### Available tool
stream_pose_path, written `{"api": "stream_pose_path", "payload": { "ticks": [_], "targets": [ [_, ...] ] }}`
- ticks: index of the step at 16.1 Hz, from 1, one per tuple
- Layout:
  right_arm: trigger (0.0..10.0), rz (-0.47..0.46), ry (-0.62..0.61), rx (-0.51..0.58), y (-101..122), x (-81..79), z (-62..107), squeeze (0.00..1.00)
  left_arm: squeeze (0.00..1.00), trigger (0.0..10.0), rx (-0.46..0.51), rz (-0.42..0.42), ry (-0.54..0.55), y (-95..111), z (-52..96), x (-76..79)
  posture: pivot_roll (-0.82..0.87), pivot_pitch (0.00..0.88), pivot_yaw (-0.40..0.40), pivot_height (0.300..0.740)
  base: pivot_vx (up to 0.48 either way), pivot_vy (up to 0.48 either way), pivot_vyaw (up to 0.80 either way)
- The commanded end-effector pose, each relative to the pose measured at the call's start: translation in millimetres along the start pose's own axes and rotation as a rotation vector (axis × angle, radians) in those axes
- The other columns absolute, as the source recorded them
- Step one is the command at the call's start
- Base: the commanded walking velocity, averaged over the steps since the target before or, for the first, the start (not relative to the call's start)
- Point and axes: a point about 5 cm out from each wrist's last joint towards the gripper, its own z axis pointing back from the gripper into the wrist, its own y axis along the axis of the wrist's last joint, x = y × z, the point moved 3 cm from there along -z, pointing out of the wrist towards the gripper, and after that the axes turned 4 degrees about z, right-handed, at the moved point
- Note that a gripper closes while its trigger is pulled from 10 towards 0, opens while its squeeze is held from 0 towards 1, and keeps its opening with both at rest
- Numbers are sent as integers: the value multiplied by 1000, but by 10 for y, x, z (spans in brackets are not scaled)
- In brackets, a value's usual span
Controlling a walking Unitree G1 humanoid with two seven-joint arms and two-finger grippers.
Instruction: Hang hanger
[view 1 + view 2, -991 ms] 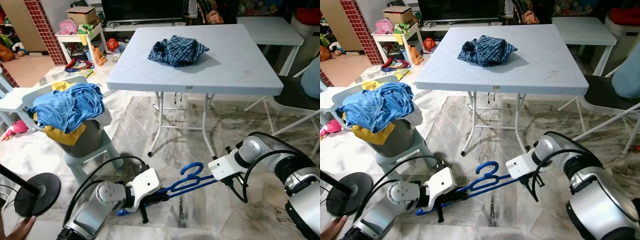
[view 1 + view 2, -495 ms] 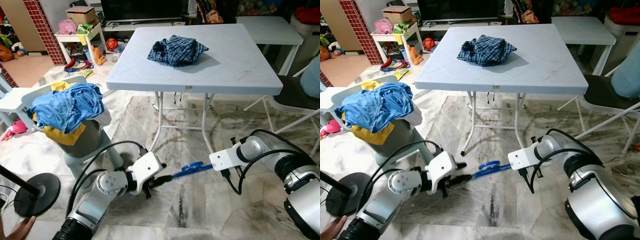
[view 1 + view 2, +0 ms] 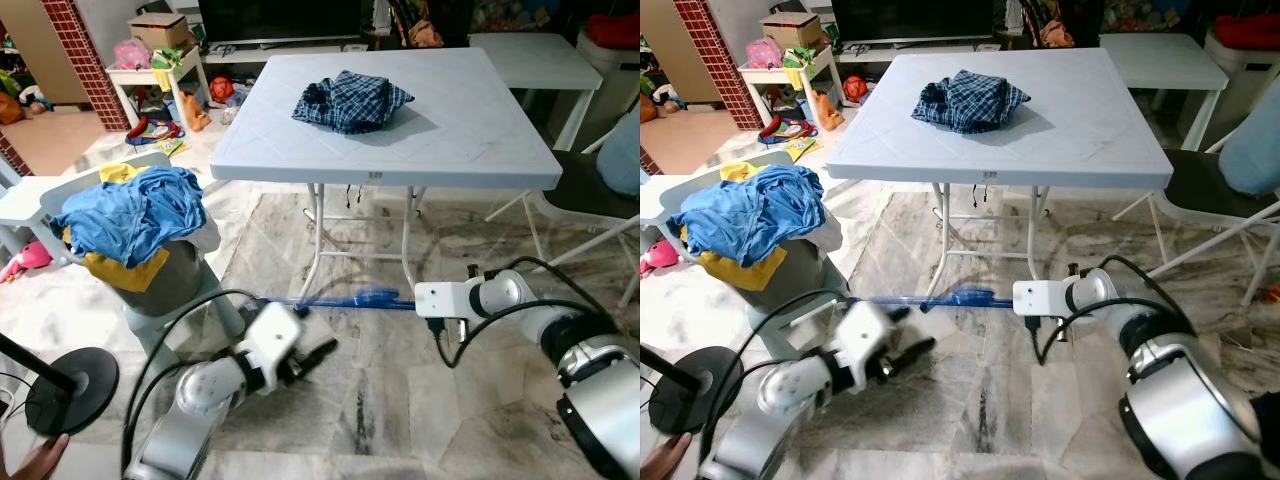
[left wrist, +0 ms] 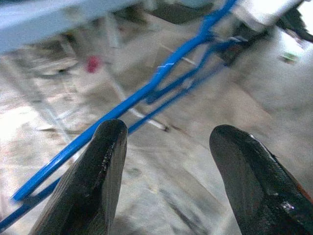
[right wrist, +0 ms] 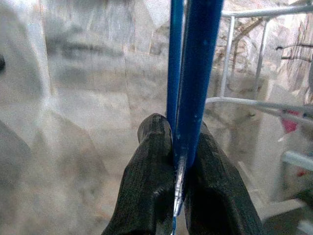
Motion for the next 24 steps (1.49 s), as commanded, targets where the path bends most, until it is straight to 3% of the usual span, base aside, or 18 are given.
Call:
{"api": "stream_pose_path", "payload": {
  "ticks": [1, 2, 3, 6, 7, 9, 11, 13, 14, 15, 16, 17, 18, 24],
  "targets": [
    [0, -94, -19, 35, 21, -3, -15, 0, 1000, 10000, 50, -30, 71, 107, 35, -82, -57, 0, 19, 740, 0, 0, 0],
    [0, -269, -49, 96, 53, -28, -52, 0, 1000, 10000, 94, -29, 173, 158, 57, -142, -54, 0, 17, 740, 0, 0, 0],
    [0, -342, -65, 120, 59, -40, -66, 0, 1000, 10000, 110, -34, 230, 179, 68, -184, -54, 0, 16, 740, 0, 0, 0],
    [0, -672, -171, 195, -14, -78, -93, 0, 1000, 10000, 148, 18, 442, 175, 121, -348, -67, 0, 19, 740, 0, 0, 0],
    [0, -735, -204, 203, -40, -88, -97, 0, 1000, 10000, 149, 14, 485, 170, 140, -383, -71, 0, 21, 740, 0, 0, 0],
    [0, -923, -343, 206, -148, -66, -77, 0, 1000, 10000, 147, 69, 606, 127, 199, -511, -79, 0, 26, 740, 0, 0, 0],
    [0, -1037, -452, 181, -235, -46, -53, 0, 1000, 10000, 153, 85, 693, 125, 245, -613, -78, 0, 26, 740, 0, 0, 0],
    [0, -1089, -537, 151, -273, -43, -34, 0, 1000, 10000, 150, 104, 756, 109, 278, -673, -74, 0, 26, 740, 0, 0, 0],
    [2235, -1107, -580, 137, -279, -41, -25, 0, 1000, 10000, 146, 106, 768, 100, 287, -680, -71, 0, 24, 740, 0, 0, 0],
    [9725, -1149, -616, 109, -293, -65, -32, 0, 1000, 10000, 139, 102, 771, 88, 289, -674, -66, 0, 19, 740, 0, 0, 0],
    [10000, -1168, -626, 83, -305, -95, -47, 0, 1000, 10000, 134, 112, 764, 73, 285, -665, -64, 0, 17, 740, 0, 0, 0],
    [10000, -1194, -638, 69, -305, -127, -58, 0, 376, 10000, 129, 128, 776, 55, 293, -663, -61, 0, 17, 740, 0, 0, 0],
    [10000, -1205, -666, 69, -294, -136, -52, 0, 0, 10000, 125, 168, 785, 32, 294, -661, -61, 0, 17, 740, 0, 0, 0],
    [10000, -1262, -685, 55, -235, -193, -58, 0, 0, 10000, 129, 254, 763, 48, 238, -677, -65, 0, 29, 740, 0, 0, -248]
  ]
}}
